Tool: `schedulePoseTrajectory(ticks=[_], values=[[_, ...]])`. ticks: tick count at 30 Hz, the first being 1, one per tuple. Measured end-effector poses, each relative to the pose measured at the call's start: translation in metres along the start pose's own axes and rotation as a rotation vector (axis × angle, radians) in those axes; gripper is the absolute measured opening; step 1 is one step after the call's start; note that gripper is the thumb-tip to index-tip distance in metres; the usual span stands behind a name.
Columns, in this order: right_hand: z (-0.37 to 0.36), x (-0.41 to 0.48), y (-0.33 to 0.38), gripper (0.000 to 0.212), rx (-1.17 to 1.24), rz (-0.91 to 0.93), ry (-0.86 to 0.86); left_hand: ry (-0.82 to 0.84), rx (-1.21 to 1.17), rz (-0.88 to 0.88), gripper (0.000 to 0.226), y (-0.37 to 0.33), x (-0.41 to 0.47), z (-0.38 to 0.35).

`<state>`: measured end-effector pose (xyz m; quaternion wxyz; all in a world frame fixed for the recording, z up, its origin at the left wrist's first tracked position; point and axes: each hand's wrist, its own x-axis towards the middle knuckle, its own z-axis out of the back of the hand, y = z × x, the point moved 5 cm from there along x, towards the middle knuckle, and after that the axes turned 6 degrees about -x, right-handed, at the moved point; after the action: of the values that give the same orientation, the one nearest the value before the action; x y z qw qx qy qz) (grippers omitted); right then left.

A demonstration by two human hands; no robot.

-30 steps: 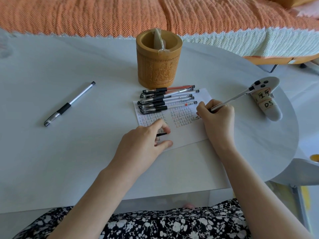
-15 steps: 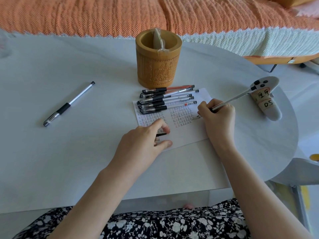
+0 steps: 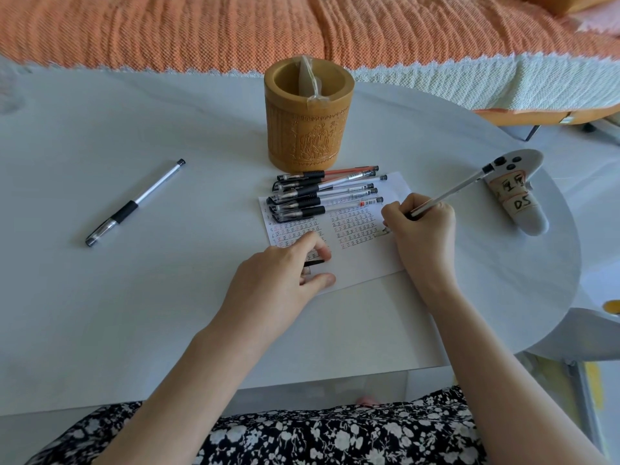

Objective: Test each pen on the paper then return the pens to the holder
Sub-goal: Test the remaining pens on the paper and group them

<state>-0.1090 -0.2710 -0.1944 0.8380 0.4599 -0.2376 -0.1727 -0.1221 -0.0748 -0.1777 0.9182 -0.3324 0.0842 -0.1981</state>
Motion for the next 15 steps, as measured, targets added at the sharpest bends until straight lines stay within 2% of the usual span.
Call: schedulePoseTrajectory(ticks=[15], values=[[0.0021, 0.0007, -0.0022, 0.032, -0.034, 0.02, -0.044, 0.006, -0.005, -0.001, 0.021, -0.0009, 0.0005, 0.0002]])
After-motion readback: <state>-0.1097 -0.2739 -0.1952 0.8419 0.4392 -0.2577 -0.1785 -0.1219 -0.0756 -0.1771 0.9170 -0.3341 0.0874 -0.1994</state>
